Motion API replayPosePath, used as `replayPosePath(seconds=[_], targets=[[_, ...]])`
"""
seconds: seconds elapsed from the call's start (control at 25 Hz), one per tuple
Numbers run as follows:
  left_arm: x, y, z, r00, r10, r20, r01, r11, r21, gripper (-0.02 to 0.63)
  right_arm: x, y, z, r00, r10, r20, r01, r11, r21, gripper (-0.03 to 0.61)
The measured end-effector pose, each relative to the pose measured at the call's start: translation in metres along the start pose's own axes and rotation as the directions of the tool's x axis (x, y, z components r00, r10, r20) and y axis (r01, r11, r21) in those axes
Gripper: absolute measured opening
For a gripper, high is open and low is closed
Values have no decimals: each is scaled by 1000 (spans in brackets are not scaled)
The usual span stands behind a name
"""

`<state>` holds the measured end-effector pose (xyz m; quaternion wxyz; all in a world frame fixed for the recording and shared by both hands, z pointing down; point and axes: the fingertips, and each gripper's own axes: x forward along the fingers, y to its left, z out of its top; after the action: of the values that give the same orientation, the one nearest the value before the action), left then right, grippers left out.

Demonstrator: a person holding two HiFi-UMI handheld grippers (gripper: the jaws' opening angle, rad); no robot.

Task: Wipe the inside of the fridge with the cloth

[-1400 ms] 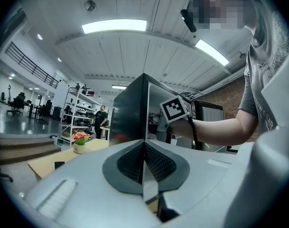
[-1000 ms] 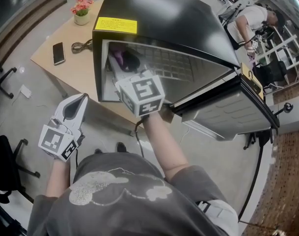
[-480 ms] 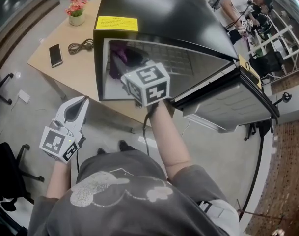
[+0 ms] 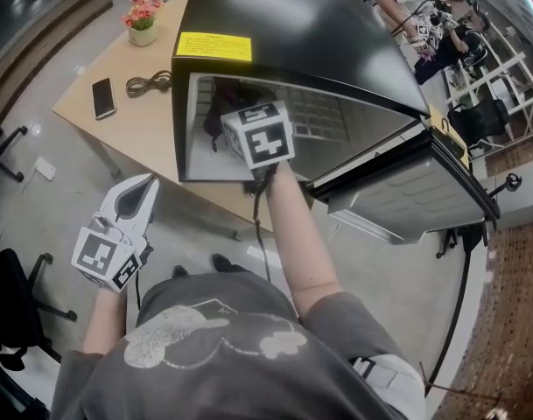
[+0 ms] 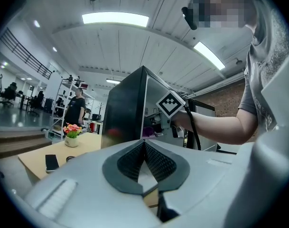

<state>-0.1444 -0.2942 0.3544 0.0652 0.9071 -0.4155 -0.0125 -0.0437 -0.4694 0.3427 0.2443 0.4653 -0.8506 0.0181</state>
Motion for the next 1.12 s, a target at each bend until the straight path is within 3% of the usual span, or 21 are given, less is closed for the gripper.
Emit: replayPosePath(seconds=[0.28,0.6,0.8,0.96,1.12], targets=[[22,-13,-7,1000,-20,-15,20,1000,-7,18,-28,-55,-25,997,-76,-16,77,994,71,87],[57,-33,-3,998,-56,-10,56,998,-1,18,-76,-133,-65,967,-247,-66,253,962,103,87],[74,-46,-6,996,-82,-27,82,997,1,18,-106,-172,-84,921,-371,-115,383,917,108,86],[83,-57,-9,994,-104,-37,104,995,-3,18,-114,-177,-75,902,-428,-62,433,892,130,87],[87,-66,-8,991,-126,-38,126,992,-4,18,-119,-196,-49,826,-562,53,539,813,218,87]])
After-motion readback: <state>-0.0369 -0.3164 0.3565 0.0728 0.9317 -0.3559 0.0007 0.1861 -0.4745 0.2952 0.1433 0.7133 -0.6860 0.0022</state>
